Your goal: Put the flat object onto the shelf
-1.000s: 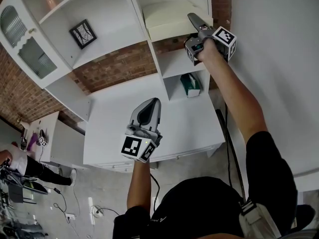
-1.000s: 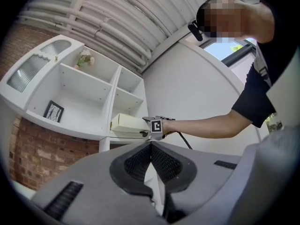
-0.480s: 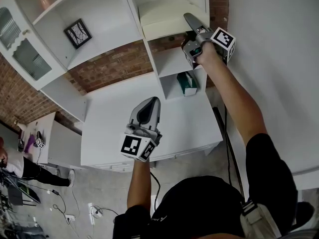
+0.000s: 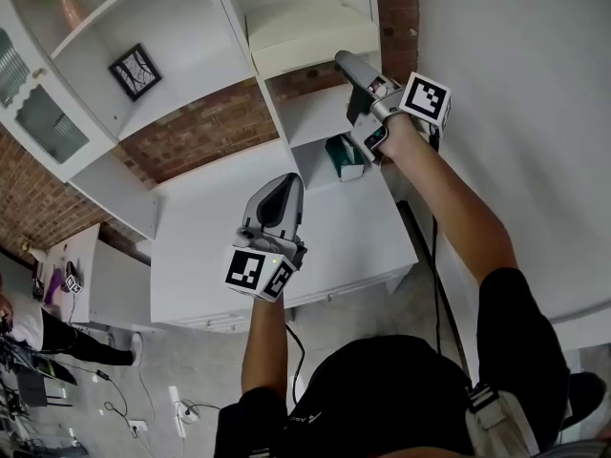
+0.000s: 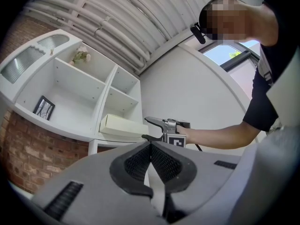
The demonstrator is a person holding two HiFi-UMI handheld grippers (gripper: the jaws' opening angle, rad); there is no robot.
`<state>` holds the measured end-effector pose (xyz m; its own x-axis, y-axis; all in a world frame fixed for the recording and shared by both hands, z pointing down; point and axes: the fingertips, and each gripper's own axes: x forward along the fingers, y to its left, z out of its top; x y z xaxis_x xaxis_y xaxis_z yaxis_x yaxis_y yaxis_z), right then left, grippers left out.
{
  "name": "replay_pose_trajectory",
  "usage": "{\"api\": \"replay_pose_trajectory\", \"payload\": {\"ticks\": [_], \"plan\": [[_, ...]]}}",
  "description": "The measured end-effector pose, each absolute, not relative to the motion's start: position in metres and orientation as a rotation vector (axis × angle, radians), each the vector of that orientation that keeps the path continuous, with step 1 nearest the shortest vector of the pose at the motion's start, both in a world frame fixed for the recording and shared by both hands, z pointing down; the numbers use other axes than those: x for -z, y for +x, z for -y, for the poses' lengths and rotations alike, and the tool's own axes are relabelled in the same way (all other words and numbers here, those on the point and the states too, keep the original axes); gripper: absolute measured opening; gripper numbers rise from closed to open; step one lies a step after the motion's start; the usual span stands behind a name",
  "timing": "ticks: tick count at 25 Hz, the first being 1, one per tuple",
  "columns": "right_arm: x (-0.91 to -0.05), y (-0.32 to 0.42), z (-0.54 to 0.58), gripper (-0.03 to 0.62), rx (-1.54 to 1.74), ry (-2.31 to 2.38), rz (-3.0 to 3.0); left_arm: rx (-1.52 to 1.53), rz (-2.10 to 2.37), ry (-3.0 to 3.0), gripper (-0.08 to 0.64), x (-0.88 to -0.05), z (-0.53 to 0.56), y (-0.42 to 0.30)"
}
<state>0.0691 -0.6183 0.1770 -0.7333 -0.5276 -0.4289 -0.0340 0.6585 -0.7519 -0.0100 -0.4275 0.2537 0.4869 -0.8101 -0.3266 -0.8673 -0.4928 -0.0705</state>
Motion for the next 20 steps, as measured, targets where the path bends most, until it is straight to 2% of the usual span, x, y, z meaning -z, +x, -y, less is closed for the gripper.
{"api": "replay_pose_trajectory", "payload": {"ticks": [1, 5, 10, 16, 20], "plan": [[-0.178, 0.067, 0.608, 0.324, 0.954, -0.416, -2.28, -0.375, -1.434, -2.509, -0.002, -0.252, 0.427, -0.008], [-0.184, 0.062, 0.57, 0.188, 0.761, -0.373, -2.449, -0.389, -1.419, -2.509, -0.002, -0.246, 0.424, -0.003], [-0.192, 0.058, 0.52, 0.081, 0.431, -0.377, -2.621, -0.405, -1.402, -2.508, -0.002, -0.241, 0.417, 0.001], [-0.21, 0.055, 0.475, 0.004, 0.016, -0.472, -2.745, -0.432, -1.383, -2.509, -0.002, -0.238, 0.41, 0.006], [-0.229, 0.05, 0.456, 0.0, -0.217, -0.55, -2.8, -0.43, -1.384, -2.511, -0.002, -0.241, 0.404, 0.005]]}}
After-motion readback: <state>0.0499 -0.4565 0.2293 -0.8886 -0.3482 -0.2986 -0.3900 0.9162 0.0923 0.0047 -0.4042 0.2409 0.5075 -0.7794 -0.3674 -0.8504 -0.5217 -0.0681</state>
